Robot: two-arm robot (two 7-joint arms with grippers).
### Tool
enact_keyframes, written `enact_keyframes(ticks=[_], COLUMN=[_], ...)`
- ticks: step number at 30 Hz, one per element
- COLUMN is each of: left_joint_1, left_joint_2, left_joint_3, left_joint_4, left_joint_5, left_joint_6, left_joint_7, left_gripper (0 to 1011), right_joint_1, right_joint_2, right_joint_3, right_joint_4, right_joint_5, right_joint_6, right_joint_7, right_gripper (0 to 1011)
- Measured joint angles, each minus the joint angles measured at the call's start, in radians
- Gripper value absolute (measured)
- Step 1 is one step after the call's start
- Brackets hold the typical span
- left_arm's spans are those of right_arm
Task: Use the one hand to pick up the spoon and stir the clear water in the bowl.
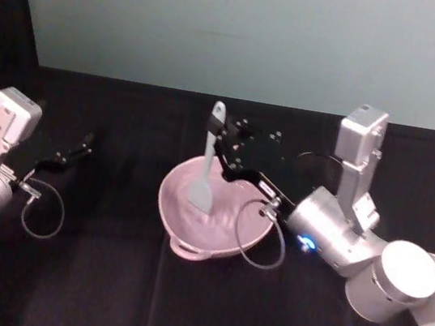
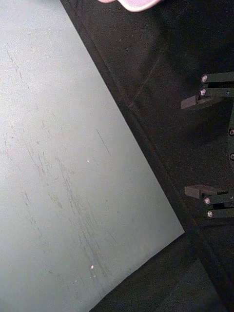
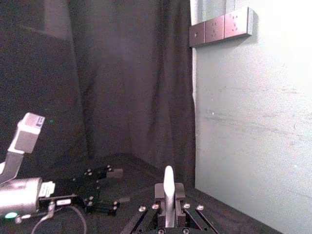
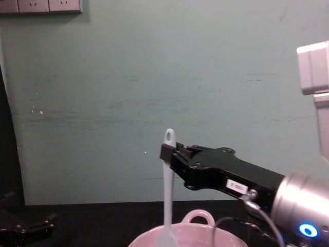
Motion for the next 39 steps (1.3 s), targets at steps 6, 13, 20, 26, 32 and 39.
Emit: enact_keyframes(ticks=[6, 13, 20, 26, 32, 39], left_joint_1=[0.0, 0.0, 0.0, 0.0, 0.0, 0.0], left_joint_2=[0.0, 0.0, 0.0, 0.0, 0.0, 0.0], left_joint_3=[0.0, 0.0, 0.0, 0.0, 0.0, 0.0], left_joint_4=[0.0, 0.0, 0.0, 0.0, 0.0, 0.0], left_joint_5=[0.0, 0.0, 0.0, 0.0, 0.0, 0.0], left_joint_6=[0.0, 0.0, 0.0, 0.0, 0.0, 0.0], left_joint_7=[0.0, 0.0, 0.0, 0.0, 0.0, 0.0], left_gripper=[1011, 1011, 1011, 1011, 1011, 1011], right_joint_1=[0.05, 0.084, 0.083, 0.054, -0.004, -0.072], right_joint_2=[-0.045, -0.075, -0.069, -0.041, 0.007, 0.049], right_joint_3=[-0.006, 0.015, 0.044, 0.063, 0.078, 0.078], right_joint_4=[0.085, 0.151, 0.15, 0.095, -0.008, -0.108], right_joint_5=[-0.039, -0.116, -0.153, -0.158, -0.12, -0.038], right_joint_6=[-0.051, -0.111, -0.118, -0.084, -0.026, 0.024], right_joint_7=[-0.034, -0.11, -0.141, -0.134, -0.087, -0.029], right_gripper=[114, 114, 114, 114, 114, 114])
